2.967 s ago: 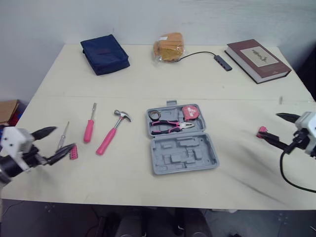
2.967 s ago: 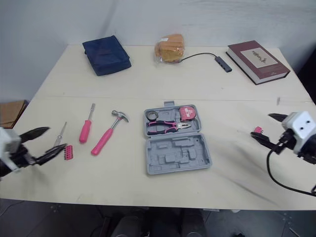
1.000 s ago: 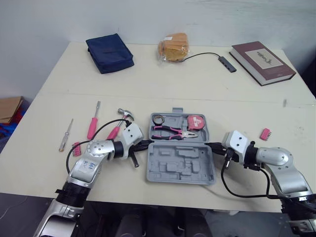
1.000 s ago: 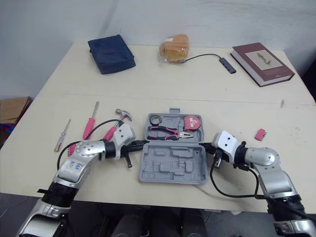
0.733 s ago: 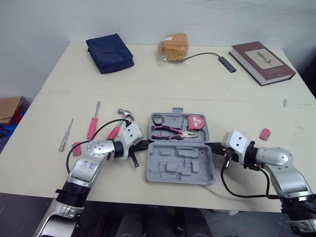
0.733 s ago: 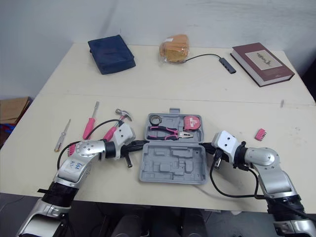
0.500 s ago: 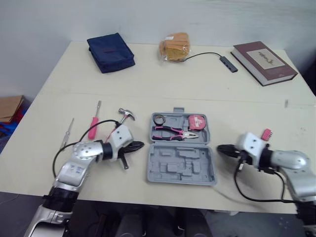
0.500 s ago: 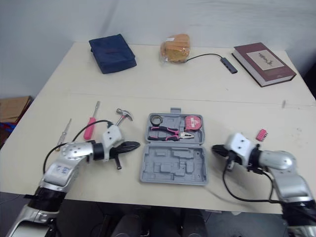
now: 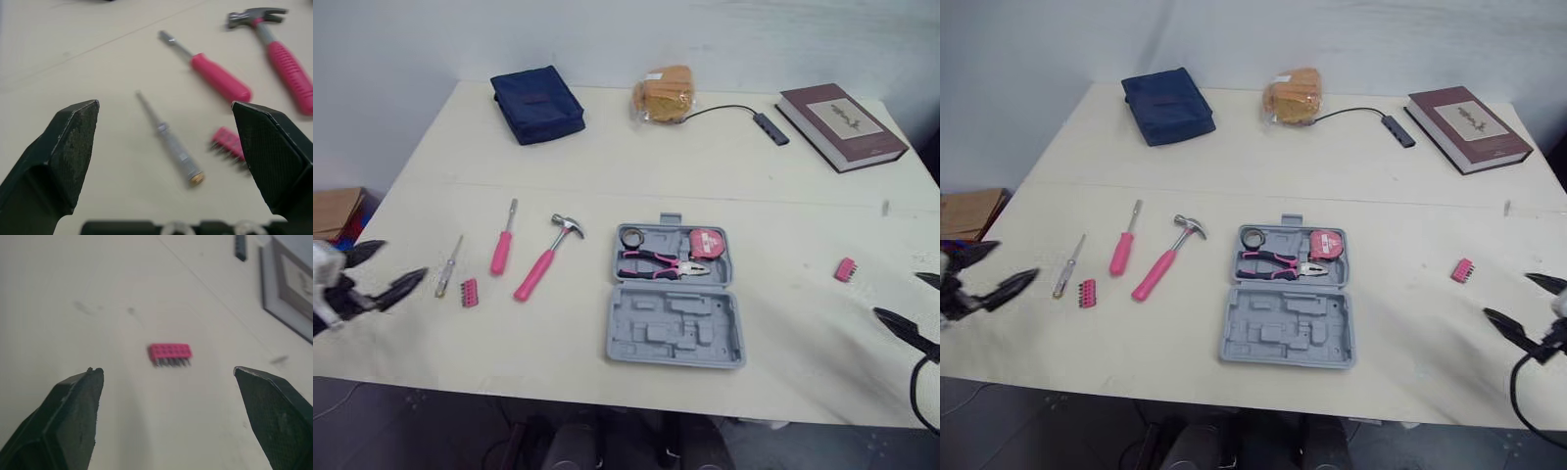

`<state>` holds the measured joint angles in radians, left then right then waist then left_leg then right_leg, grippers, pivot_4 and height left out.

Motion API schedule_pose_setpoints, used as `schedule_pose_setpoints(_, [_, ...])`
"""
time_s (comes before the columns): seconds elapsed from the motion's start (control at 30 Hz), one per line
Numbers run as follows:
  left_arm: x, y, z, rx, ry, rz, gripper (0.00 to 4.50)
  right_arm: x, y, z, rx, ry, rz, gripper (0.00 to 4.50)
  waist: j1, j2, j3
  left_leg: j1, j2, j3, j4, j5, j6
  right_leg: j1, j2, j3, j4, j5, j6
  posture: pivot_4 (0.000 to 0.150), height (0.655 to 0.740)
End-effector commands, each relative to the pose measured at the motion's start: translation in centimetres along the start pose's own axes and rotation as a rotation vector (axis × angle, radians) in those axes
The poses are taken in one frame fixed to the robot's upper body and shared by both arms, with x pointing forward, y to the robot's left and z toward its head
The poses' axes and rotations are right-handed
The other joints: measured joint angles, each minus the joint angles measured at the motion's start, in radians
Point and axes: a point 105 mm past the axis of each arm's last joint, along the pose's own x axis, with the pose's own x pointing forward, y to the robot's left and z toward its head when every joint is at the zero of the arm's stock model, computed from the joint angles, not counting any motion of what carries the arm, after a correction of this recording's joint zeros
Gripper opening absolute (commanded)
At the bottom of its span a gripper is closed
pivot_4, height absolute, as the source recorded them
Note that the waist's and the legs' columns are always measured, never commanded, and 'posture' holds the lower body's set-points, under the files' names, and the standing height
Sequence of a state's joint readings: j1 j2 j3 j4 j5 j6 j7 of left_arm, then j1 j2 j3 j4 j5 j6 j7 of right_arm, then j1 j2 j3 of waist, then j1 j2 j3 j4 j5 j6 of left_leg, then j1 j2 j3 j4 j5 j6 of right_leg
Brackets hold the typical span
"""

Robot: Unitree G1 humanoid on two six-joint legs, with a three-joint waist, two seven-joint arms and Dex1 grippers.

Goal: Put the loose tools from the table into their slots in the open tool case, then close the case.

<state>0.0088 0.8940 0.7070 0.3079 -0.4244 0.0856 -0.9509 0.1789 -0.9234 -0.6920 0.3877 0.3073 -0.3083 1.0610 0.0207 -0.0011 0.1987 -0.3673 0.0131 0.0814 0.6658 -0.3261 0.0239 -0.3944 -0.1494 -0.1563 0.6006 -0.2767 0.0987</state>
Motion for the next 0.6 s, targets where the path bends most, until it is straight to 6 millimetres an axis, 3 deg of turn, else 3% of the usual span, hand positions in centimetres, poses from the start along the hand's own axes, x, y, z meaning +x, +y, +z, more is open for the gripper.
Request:
schedule_pose_setpoints(0.03, [-3.3, 3.1, -1.1, 0.022, 0.054, 0.145, 4.44, -3.1, -3.6, -1.5, -0.024, 0.083, -0.184, 4.50, -0.002, 0.000, 0.000, 0.000, 0.000, 0.000, 0.000, -0.001, -0.001, 0.000, 0.000, 0.000, 0.000, 0.000, 0.000, 0.150, 0.7400])
schedule_pose_setpoints(0.13, [-5.2, 5.0, -2.6, 0.006, 0.108, 0.263, 4.44, -4.6, -4.4, -2.9, -0.011, 0.126, -0.242, 4.50, -0.005, 0.000, 0.000, 0.000, 0.002, 0.001, -0.001, -0.002, -0.003, -0.002, -0.001, 0.001, 0.000, -0.001, -0.001, 0.150, 0.7400])
schedule_pose_setpoints(0.2, [-7.7, 7.3, -4.2, -0.016, 0.182, 0.449, 4.44, -5.8, -4.6, -4.1, -0.013, 0.178, -0.272, 4.50, -0.011, 0.000, 0.000, 0.000, 0.003, 0.001, -0.001, -0.002, -0.004, -0.002, -0.001, 0.001, 0.000, -0.001, -0.002, 0.150, 0.7400])
schedule_pose_setpoints(0.27, [-8.8, 8.2, -4.5, -0.040, 0.179, 0.527, 4.44, -6.2, -4.6, -4.5, -0.013, 0.187, -0.289, 4.50, -0.020, 0.000, 0.000, 0.001, 0.004, 0.001, -0.002, -0.002, -0.005, -0.002, -0.001, 0.001, 0.001, -0.002, -0.003, 0.150, 0.7400])
schedule_pose_setpoints(0.47, [-6.7, 6.5, -4.0, -0.054, 0.113, 0.405, 4.44, -3.7, -3.3, -3.2, -0.013, 0.049, -0.203, 4.50, -0.028, 0.000, 0.000, 0.009, 0.005, 0.008, -0.002, -0.006, -0.009, 0.001, -0.002, 0.008, 0.003, -0.001, -0.003, 0.150, 0.7400])
schedule_pose_setpoints(0.6, [-5.6, 5.8, -3.6, -0.070, 0.097, 0.361, 4.44, -1.1, -1.7, -1.4, -0.008, -0.096, -0.091, 4.50, -0.042, 0.000, 0.000, 0.013, 0.009, 0.012, -0.002, -0.009, -0.010, 0.001, 0.001, 0.020, 0.005, -0.002, -0.004, 0.150, 0.7400])
